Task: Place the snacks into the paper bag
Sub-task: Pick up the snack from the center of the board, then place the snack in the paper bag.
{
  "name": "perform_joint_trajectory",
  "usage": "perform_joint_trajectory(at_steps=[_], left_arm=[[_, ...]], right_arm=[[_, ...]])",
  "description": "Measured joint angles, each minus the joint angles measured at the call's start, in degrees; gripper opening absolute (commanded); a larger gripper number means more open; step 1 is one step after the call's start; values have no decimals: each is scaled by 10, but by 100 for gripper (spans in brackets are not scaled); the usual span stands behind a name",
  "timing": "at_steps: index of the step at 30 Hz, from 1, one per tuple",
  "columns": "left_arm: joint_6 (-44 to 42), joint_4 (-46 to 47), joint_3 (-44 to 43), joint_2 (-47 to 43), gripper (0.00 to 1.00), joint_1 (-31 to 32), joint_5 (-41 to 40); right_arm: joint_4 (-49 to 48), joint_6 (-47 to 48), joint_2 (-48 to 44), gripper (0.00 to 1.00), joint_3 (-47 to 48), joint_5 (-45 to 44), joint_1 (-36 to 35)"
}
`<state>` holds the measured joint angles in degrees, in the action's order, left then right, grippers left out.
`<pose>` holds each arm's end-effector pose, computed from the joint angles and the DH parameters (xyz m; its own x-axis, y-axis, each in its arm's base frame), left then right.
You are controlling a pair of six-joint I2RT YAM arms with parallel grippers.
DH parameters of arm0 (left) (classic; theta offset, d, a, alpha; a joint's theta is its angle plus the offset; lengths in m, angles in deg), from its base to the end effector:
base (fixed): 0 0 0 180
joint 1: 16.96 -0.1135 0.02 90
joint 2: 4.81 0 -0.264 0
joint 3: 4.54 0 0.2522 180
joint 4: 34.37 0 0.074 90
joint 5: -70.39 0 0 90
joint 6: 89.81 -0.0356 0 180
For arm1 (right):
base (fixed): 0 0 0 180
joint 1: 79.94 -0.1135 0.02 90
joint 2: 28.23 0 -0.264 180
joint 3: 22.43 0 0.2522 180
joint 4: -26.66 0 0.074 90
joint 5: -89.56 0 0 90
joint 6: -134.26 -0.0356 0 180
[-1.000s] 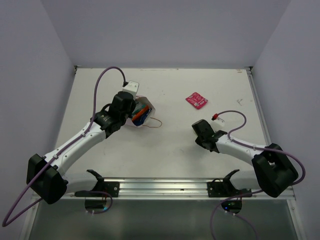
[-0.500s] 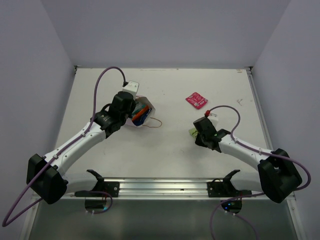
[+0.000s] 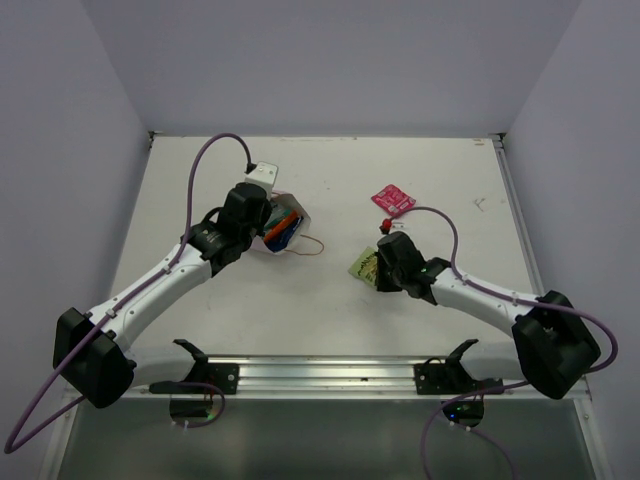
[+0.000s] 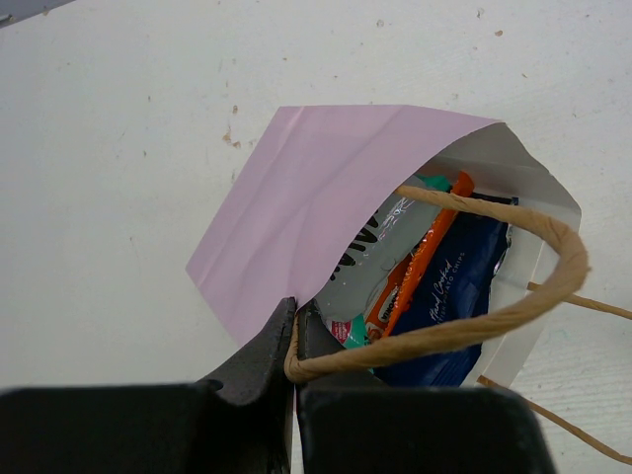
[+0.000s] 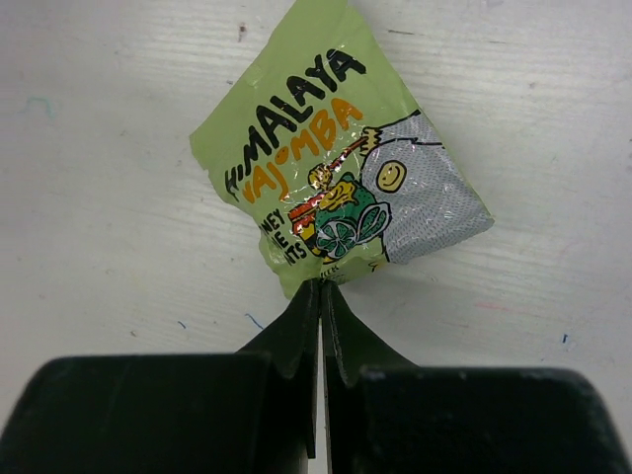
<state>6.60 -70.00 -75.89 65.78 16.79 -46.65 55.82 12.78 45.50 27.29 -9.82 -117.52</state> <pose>0.2345 -0.1372 0.3054 -0.4930 0.2098 -0.8443 0.1305 0.9773 0.1667 0.1952 0.1429 0.1770 -0.8148 0.0231 -0.5793 -0.1159 0.9726 0.2018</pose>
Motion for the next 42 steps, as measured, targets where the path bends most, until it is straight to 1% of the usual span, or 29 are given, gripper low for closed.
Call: perform_joint_trajectory(at_steps=[6,9,14,22,28,33,42], left_arm=[[0,0,0,0,0,0,0],[0,0,0,0,0,0,0],[0,0,0,0,0,0,0],[-1,0,0,0,0,0,2],[-1,0,0,0,0,0,12],[-1,0,0,0,0,-3,19],[-1,0,2,0,0,-3,31]], right_arm=[[-10,11,-40,0,3,28,-4],[-3,16,-59,0,24,34,-8],[19,20,-71,0,89,39,-14],[109,7,-69,0,203,40,-31],[132,-15,-26,0,280,39,-75],[135,-36,52,0,338,44,-101],[118,-77,182,0,424,55,-120]])
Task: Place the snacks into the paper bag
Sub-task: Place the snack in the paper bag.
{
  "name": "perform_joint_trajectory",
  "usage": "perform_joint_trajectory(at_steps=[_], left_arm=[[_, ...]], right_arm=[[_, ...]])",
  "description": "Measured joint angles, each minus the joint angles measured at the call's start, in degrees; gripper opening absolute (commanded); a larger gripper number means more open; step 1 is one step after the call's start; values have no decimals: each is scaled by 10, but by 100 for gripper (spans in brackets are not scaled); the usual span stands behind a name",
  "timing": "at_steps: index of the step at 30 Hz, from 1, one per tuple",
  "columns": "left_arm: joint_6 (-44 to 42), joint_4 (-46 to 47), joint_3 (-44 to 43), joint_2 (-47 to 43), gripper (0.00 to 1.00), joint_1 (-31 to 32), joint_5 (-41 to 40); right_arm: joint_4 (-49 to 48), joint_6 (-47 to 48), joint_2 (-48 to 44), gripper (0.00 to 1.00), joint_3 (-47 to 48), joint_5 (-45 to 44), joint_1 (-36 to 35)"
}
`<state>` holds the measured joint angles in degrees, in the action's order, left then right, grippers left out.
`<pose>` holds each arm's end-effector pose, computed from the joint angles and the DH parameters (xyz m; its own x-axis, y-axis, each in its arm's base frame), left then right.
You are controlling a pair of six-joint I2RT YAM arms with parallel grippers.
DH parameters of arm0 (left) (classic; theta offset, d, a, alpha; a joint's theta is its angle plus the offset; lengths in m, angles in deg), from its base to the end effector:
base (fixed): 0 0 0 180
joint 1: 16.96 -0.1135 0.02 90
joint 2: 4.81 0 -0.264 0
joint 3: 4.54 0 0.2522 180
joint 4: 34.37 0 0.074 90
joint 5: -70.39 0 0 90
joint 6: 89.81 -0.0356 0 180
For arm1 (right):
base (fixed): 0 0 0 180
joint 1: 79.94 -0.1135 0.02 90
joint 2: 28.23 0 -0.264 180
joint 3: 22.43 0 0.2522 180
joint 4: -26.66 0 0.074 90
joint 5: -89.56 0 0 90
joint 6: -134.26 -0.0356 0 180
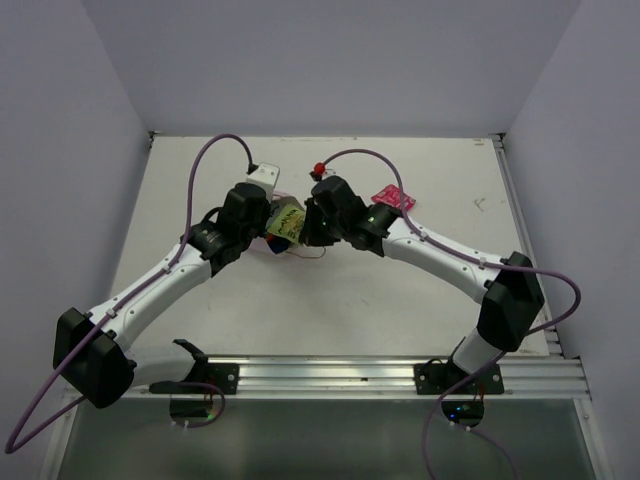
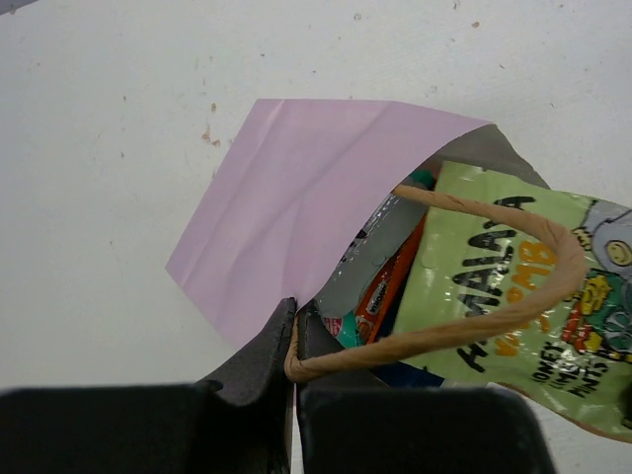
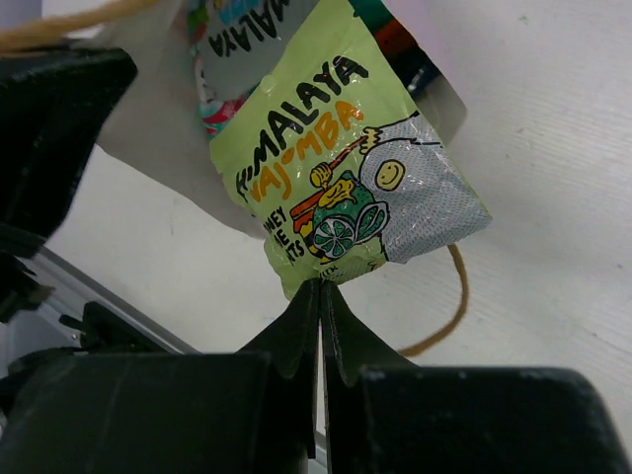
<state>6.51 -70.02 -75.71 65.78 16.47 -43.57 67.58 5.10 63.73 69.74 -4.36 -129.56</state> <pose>0.2347 -0.1376 0.3038 -0.5015 0.2105 -0.8392 0.1719 0.9749 0.1418 0.2378 0.2759 0.3068 -0.7864 0.0478 -0.6159 -0.2964 0.8455 0.4441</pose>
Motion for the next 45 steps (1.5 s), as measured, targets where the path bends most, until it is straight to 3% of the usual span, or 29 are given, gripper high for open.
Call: perform_joint_trajectory(at_steps=[12,28,39,45], left_arm=[[0,0,1,-2,0,0,20],[0,1,10,-21,0,-10,35],[1,-3,11,-29,0,-23,30],[1,-2,11,-32,0,-35,30]], right_arm=[[-72,-48,140,0,99,22,-7],[-301,-77,230,0,85,15,-7],[-323,-30,205,44,46,15,-9],[-297,19,123,50,13,15,-9]])
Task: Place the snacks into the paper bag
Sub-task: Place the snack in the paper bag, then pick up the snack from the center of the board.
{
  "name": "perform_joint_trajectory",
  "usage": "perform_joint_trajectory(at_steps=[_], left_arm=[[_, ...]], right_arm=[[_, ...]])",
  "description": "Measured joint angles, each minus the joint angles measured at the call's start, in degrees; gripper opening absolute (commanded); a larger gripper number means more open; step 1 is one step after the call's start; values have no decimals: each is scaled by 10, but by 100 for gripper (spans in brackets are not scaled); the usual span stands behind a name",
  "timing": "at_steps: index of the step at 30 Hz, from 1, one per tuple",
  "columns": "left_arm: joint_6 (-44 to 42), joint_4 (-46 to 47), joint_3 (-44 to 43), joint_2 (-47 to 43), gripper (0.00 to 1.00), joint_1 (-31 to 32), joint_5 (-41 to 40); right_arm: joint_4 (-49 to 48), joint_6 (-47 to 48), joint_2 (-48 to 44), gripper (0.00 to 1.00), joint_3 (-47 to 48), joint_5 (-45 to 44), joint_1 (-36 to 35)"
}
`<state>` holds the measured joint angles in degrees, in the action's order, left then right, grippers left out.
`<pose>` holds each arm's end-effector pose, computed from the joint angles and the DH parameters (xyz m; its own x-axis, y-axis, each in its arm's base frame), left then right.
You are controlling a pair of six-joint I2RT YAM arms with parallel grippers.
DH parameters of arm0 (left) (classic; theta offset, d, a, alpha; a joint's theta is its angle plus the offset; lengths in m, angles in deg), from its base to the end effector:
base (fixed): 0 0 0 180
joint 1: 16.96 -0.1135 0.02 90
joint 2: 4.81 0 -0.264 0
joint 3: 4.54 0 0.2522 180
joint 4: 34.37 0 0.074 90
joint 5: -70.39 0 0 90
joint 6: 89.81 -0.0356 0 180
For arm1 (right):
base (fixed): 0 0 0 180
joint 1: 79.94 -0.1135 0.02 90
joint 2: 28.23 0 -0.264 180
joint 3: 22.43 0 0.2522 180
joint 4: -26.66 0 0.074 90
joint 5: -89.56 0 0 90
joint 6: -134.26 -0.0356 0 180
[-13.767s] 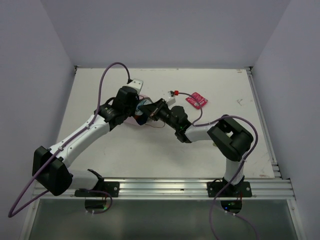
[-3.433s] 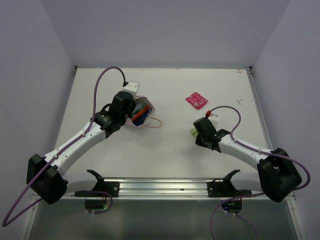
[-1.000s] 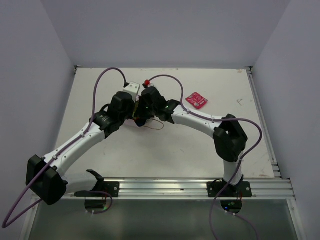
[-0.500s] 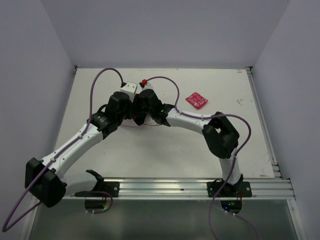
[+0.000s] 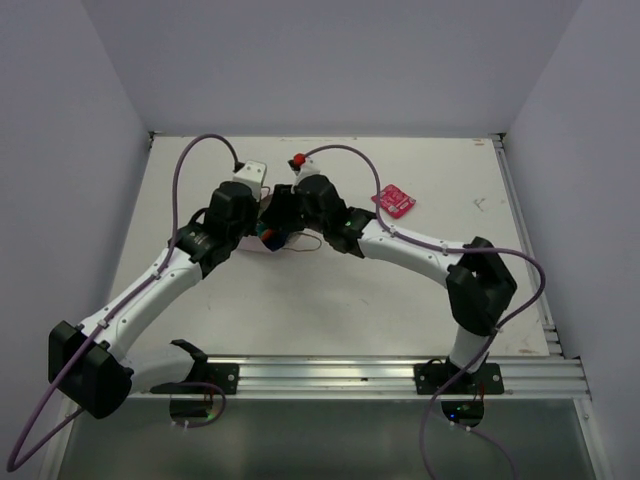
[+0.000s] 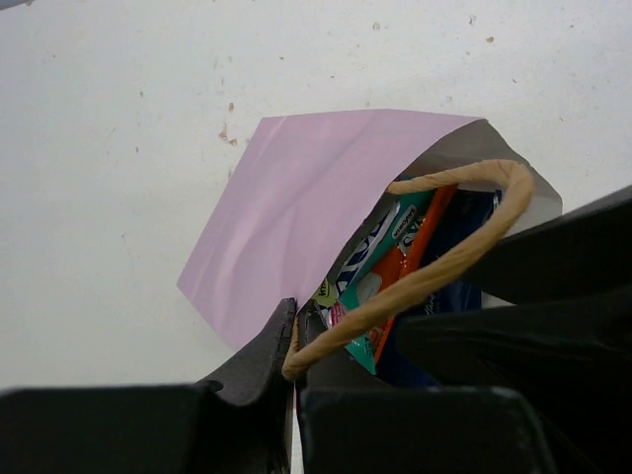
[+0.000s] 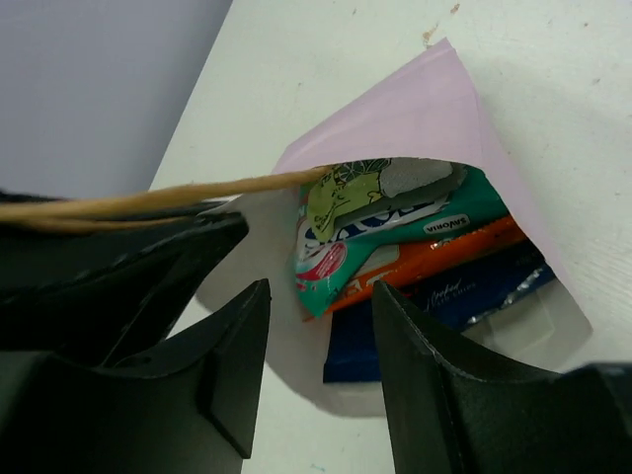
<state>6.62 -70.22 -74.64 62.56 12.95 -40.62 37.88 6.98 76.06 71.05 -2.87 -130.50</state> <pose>0.2319 -0.1187 0.3106 -0.4936 0.1634 -0.8542 0.1509 0.9834 0.1009 0.2772 0.3346 0.2809 -0.6418 0.1723 -0.7472 -0.4497 0.7046 0.5488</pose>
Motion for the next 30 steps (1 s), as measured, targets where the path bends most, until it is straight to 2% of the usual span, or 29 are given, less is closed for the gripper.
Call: perform_joint_trajectory(at_steps=[2,4,11,15,22,30], left_arm=[[0,0,0,0,0,-3,0],[0,1,0,0,0,-4,0],[0,1,0,0,0,-4,-3],[0,2,0,0,0,-4,-4],[0,2,0,0,0,-4,-5],[0,2,0,0,0,-5,-6]], right_arm=[[22,20,-30,50,-4,-2,0],[47,42,-58,58,-4,-13,0],[135,111,-137,59,-28,-112,10],[168,122,-155,59,-59,-148,62],[203,127,-137,54,-76,-182,207],[199,99,-19,53,-74,-173,292]])
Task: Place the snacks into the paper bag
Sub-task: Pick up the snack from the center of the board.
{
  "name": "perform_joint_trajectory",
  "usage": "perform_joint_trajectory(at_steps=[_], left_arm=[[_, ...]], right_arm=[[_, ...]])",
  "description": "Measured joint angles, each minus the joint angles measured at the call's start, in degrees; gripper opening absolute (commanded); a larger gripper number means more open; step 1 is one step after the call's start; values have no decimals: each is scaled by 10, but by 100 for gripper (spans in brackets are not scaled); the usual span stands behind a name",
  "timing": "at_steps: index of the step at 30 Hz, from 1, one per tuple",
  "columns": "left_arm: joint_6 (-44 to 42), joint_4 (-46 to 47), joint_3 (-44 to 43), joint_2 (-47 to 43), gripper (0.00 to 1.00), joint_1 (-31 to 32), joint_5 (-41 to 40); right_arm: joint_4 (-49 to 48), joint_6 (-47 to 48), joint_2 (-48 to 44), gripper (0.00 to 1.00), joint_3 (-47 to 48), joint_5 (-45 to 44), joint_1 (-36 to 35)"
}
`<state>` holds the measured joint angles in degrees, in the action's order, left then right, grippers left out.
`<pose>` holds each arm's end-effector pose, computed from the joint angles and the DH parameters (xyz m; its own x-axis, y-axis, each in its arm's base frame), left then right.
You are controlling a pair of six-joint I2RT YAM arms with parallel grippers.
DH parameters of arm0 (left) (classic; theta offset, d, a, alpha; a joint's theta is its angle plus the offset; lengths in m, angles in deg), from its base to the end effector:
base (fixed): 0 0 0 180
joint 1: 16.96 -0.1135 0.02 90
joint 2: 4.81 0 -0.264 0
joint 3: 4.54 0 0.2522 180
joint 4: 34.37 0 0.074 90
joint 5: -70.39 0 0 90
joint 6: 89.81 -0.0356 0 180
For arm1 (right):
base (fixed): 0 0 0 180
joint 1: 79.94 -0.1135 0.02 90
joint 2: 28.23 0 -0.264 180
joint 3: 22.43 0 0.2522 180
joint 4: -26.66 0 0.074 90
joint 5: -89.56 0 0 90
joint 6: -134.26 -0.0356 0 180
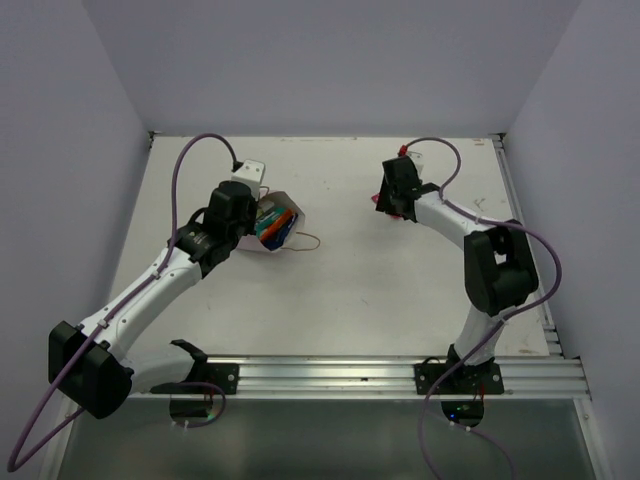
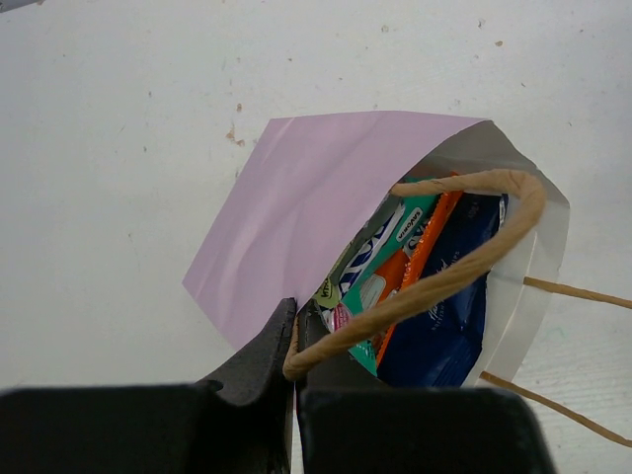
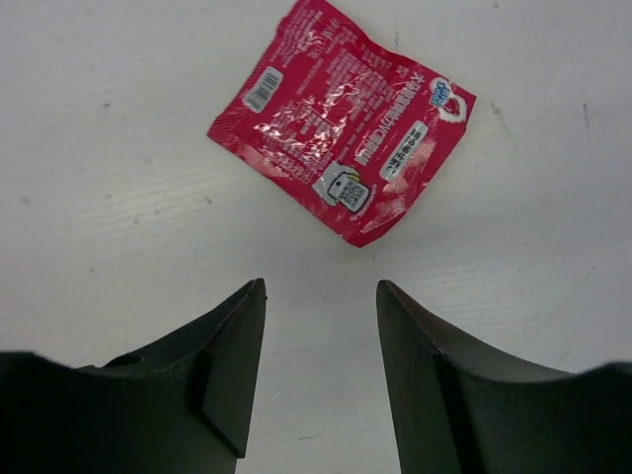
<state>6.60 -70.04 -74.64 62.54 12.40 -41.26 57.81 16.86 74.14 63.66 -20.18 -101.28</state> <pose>0.2332 -0.1161 0.3110 -0.4914 0.1574 -0.8566 0.1317 0.9856 0.1055 0.3689 0.1312 0.2215 -0.6687 0.2038 -0.7151 0.2005 0.9755 0.0905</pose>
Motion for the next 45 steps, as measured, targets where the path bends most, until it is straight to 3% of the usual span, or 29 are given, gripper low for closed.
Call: perform_joint_trajectory(at_steps=[5,13,18,23,40,43,45], left_arm=[[0,0,0,0,0,0,-1],[0,0,0,0,0,0,0],[0,0,0,0,0,0,-1],[0,0,0,0,0,0,-1],[0,0,0,0,0,0,0],[0,0,0,0,0,0,0],[0,0,0,0,0,0,0]], right_arm=[[-20,-66,22,56,-26,42,44],[-183,-186,2,60,-165,150,126],[-281,-234,1,61,-203,208,163],[-360,-271,20,61,-219,243,186],[-498,-342,102,60,-208,286,200],[-505,-345,107,54,-207,288,200],[-502,-344,110,39,-203,287,200]])
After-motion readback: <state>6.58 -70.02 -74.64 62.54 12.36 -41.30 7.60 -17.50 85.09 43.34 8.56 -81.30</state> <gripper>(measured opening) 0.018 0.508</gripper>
